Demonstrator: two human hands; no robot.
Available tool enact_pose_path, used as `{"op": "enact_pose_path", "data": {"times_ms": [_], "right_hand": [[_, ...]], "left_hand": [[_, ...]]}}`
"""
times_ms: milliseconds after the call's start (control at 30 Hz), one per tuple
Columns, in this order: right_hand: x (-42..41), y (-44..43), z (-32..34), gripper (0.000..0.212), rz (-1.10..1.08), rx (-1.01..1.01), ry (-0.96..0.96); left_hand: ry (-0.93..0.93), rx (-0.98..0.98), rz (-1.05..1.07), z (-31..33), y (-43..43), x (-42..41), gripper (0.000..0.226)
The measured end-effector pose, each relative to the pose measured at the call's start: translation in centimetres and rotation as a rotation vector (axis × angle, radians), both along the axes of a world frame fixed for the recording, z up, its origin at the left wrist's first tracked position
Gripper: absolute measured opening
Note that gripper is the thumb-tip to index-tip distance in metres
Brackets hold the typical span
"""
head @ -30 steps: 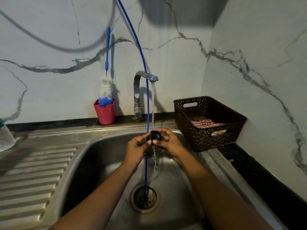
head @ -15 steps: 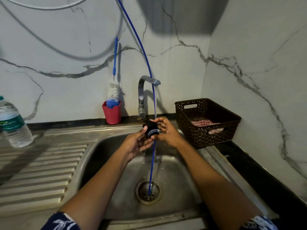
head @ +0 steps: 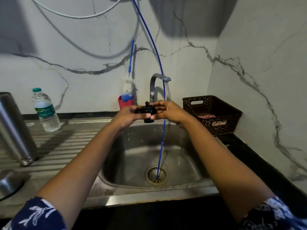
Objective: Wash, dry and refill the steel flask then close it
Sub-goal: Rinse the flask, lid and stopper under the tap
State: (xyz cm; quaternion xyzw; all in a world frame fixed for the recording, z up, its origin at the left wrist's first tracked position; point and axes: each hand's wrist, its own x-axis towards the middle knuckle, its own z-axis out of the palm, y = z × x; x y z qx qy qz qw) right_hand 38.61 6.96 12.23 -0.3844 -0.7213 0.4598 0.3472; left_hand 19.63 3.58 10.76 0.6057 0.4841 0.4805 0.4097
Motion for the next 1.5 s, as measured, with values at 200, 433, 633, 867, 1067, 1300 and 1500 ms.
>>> {"op": "enact_pose_path", "data": {"times_ms": [200, 433, 633, 867, 1067, 1300, 1500], "right_hand": [[-1.7, -2.5, -3.2, 0.057, -0.039, -0.107, -0.091], [-2.3, -4.4, -3.4, 0.056, -0.020, 0.001, -0.215], [-2.9, -4.8, -3.8, 0.057, -0.062, 0.084, -0.315], [-3.4, -5.1, -4.8, 0.060, -0.114, 0.118, -0.380], [-2.5, -5.0, -5.4, 0.069, -0.151, 0.162, -0.114], [-2.1, -6.2, -6.2, 0.059, -0.107, 0.551, -0.074], [-1.1, -6.9, -5.0, 0.041, 0.025, 0.039, 0.132]], "left_hand": [[0.230, -0.125, -0.063, -2.7, -1.7, -0.9, 0.042], [0.236, -0.137, -0.067, -2.7, -3.2, -2.0, 0.050], [0.250, -0.109, -0.011, -3.6, -4.0, -1.8, 0.034], [0.101, -0.138, 0.038, -5.0, -4.7, -0.8, 0.037], [-0.367, -0.259, 0.078, -4.1, -5.0, -1.6, 0.027], [-0.482, -0.575, -0.019, -3.5, -5.3, -1.1, 0.049], [-0.414, -0.368, 0.108, -4.2, -5.4, -0.8, 0.005]]}}
